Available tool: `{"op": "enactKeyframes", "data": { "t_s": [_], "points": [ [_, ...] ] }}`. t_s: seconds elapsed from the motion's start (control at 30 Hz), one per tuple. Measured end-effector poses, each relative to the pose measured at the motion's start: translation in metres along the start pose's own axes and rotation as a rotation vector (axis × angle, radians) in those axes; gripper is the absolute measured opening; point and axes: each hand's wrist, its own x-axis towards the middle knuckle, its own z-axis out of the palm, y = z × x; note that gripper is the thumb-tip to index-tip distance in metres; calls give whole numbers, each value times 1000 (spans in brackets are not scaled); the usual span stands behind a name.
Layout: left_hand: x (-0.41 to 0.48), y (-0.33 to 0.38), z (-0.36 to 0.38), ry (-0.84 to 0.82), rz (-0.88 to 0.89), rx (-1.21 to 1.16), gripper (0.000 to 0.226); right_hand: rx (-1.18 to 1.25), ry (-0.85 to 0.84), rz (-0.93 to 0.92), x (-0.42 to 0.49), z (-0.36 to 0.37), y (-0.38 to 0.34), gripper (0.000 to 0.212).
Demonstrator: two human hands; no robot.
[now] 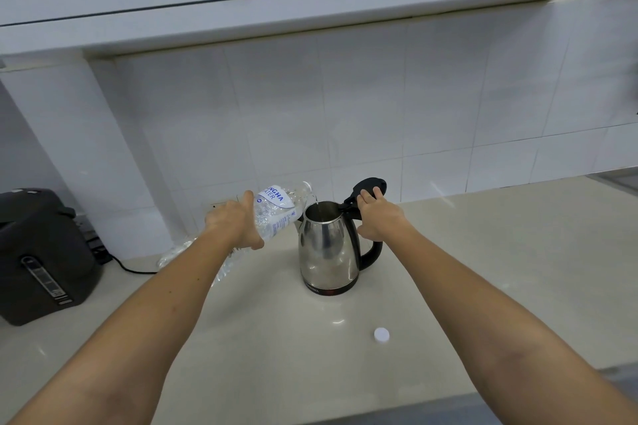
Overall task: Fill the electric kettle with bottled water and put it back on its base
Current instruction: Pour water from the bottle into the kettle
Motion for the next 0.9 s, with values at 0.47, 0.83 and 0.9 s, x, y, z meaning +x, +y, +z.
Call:
{"op": "enactKeyframes", "data": {
  "t_s": [0.47, 0.83, 0.9],
  "points": [
    [0, 0, -1, 6, -3, -2, 74, 3, 3, -2, 2, 1, 0, 74],
    [-2, -1, -3, 16, 6, 6, 70, 3, -6, 1, 4, 2, 0, 74],
    [-3, 0, -5, 15, 6, 1, 70, 5, -4, 1, 4, 2, 0, 74]
  ]
}}
